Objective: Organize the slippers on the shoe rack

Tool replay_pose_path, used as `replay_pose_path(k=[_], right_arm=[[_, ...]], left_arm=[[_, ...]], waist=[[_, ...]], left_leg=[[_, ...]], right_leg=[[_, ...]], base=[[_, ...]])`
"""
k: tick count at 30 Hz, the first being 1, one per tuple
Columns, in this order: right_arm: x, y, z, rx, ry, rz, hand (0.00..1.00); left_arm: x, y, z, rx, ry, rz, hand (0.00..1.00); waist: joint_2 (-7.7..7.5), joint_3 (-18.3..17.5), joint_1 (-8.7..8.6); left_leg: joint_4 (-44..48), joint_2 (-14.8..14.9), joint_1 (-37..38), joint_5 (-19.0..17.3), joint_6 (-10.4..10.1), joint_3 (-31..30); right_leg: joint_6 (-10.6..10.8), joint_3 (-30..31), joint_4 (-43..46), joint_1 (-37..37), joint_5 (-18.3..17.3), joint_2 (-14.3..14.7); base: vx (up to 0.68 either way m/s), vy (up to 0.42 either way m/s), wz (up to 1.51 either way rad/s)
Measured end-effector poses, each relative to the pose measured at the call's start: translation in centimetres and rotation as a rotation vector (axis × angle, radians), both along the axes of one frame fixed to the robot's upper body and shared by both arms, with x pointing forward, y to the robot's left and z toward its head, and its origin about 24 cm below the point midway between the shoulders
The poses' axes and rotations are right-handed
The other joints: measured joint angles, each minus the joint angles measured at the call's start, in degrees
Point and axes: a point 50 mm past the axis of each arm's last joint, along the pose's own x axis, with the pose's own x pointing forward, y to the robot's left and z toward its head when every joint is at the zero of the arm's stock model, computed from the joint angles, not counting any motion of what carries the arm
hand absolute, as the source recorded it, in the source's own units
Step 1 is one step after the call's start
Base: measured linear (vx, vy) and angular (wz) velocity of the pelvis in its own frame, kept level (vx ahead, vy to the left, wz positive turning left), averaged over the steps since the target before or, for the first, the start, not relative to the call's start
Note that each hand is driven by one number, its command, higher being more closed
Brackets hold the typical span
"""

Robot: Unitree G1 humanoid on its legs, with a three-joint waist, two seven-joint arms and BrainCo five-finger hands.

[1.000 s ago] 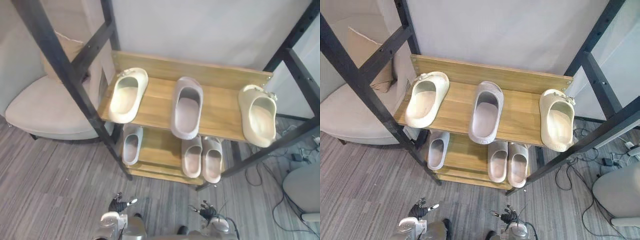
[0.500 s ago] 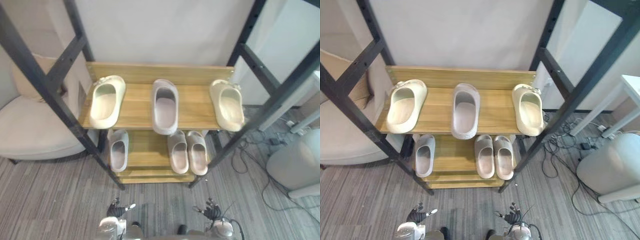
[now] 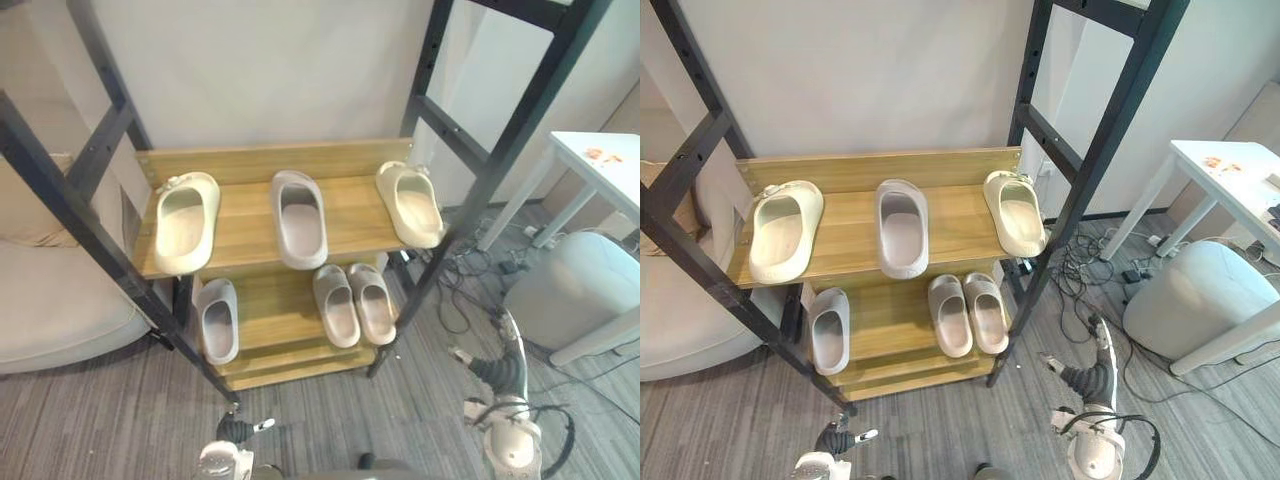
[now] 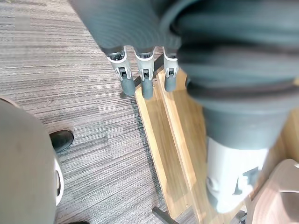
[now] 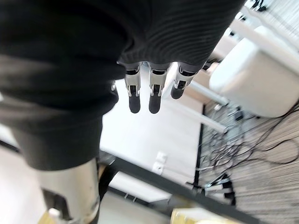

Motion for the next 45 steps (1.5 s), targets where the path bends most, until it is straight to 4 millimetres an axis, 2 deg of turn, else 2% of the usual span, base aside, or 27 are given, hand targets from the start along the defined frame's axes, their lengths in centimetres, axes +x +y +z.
replay_pose_path(k=[4,9,11,13,15,17,20,31,37,40,45], right_arm=[[0.6,1.3,0.1,-0.037,-0.006,0.049,0.00],[4.0,6.4,0.0,-0.019,-0.051,0.271,0.00],[4.9,7.4,0.9,-0.027,-0.097,0.322,0.00],[7.0,7.4,5.4,-0.074,-0.289,0.356,0.00],[8.1,7.2,8.6,-0.031,-0.449,0.381,0.00],[8.4,7.1,9.9,0.007,-0.513,0.391,0.00],[8.4,7.6,10.0,0.030,-0.511,0.423,0.00],[10.6,8.0,12.4,0.007,-0.597,0.414,0.00],[12.9,7.3,12.4,0.001,-0.553,0.346,0.00],[14.3,7.5,12.4,-0.007,-0.524,0.339,0.00],[15.6,7.6,12.7,-0.021,-0.491,0.328,0.00]], left_arm=[[0.0,-0.4,-0.1,-0.004,0.003,-0.016,0.00],[0.2,-0.6,-0.1,0.000,0.008,-0.047,0.00],[0.3,-0.6,-0.1,0.001,0.005,-0.046,0.00],[0.5,-0.6,0.0,0.002,-0.001,-0.045,0.00],[0.6,-0.5,0.0,0.002,-0.003,-0.041,0.00],[0.6,-0.2,0.1,0.001,-0.004,-0.025,0.00],[0.6,0.0,0.1,-0.002,-0.006,-0.010,0.00],[1.0,-0.1,0.3,-0.017,-0.023,-0.022,0.00],[1.2,-0.1,0.4,-0.024,-0.033,-0.030,0.00],[1.3,0.0,0.5,-0.027,-0.036,-0.033,0.00],[1.6,0.0,0.7,-0.032,-0.053,-0.029,0.00]], waist=[[0.53,-0.1,0.08],[0.47,0.0,0.91],[0.39,0.0,1.97],[0.06,0.1,2.98],[-0.34,0.1,3.27],[-0.91,0.1,3.45],[-1.32,0.1,3.83],[-1.38,1.3,4.11],[-1.71,1.5,4.83],[-1.90,1.6,5.12],[-2.09,2.0,6.00]], left_leg=[[-0.7,-0.2,1.9,0.0,0.1,-0.2],[-1.0,-0.4,3.0,0.1,0.2,-1.4],[-1.7,-0.6,3.1,0.3,0.4,-1.8],[-2.9,-1.0,4.0,0.8,0.8,-2.0],[-3.0,-1.3,4.0,1.1,1.2,-2.4],[-3.0,-1.6,3.9,1.3,1.5,-3.2],[-3.4,-1.9,3.9,1.2,1.6,-3.7],[-4.2,-2.3,4.0,1.5,2.0,-5.2],[-5.0,-2.6,4.2,1.6,2.2,-5.2],[-5.0,-2.6,3.8,1.6,2.2,-5.6],[-5.0,-2.5,2.9,1.7,2.2,-6.3]], right_leg=[[0.0,-0.1,0.1,1.6,-0.3,-0.1],[0.2,-1.2,0.1,3.1,-0.5,-0.2],[0.4,-1.6,0.2,3.1,-0.7,-0.5],[0.8,-1.7,0.9,3.1,-1.0,-0.7],[1.0,-2.0,1.0,3.3,-1.1,-0.9],[1.2,-2.7,0.9,3.7,-1.3,-1.2],[1.4,-3.2,0.6,4.2,-1.4,-1.5],[1.8,-4.9,0.0,5.0,-1.5,-1.8],[1.8,-5.0,-0.1,5.0,-1.5,-2.0],[1.8,-5.6,-0.4,4.9,-1.5,-2.0],[1.8,-6.3,-1.1,4.8,-1.5,-1.8]], base=[[0.00,-0.008,0.00],[0.01,-0.025,0.08],[0.02,-0.026,0.13],[0.03,-0.013,0.05],[0.05,-0.004,0.07],[0.06,0.000,0.17],[0.06,0.004,0.12],[0.01,-0.018,0.07],[0.00,0.000,0.00],[0.01,-0.019,0.05],[0.01,-0.041,0.08]])
